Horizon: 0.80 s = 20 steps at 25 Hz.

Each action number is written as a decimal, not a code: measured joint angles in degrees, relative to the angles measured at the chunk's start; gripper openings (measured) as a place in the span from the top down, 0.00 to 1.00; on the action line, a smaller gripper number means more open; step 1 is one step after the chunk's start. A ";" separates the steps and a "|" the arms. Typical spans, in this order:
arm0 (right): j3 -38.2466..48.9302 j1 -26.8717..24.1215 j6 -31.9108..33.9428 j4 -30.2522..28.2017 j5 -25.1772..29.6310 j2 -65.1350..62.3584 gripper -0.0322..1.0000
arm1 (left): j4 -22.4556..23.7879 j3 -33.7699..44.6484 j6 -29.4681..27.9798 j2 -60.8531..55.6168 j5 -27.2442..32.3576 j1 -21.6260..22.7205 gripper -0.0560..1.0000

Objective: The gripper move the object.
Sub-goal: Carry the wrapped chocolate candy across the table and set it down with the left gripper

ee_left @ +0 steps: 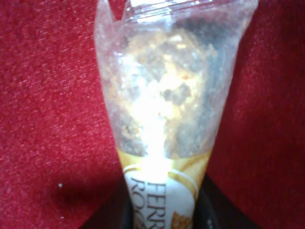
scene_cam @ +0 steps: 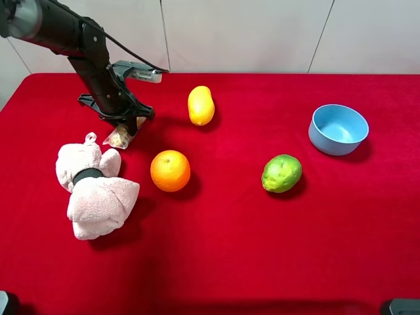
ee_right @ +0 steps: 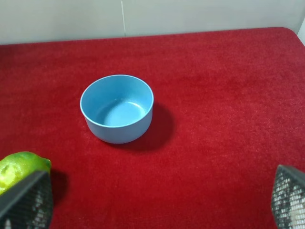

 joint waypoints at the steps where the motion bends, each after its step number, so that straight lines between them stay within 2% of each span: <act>1: 0.00 0.00 0.00 0.00 0.00 0.00 0.30 | 0.00 0.00 0.00 -0.30 0.07 0.00 0.73; 11: 0.00 0.00 0.00 0.00 0.00 0.00 0.30 | -0.12 0.00 -1.52 -4.56 2.98 0.00 0.74; 20: 0.00 0.00 0.00 0.00 0.05 0.00 0.30 | -0.22 -7.64 -2.39 -6.42 13.98 0.00 0.74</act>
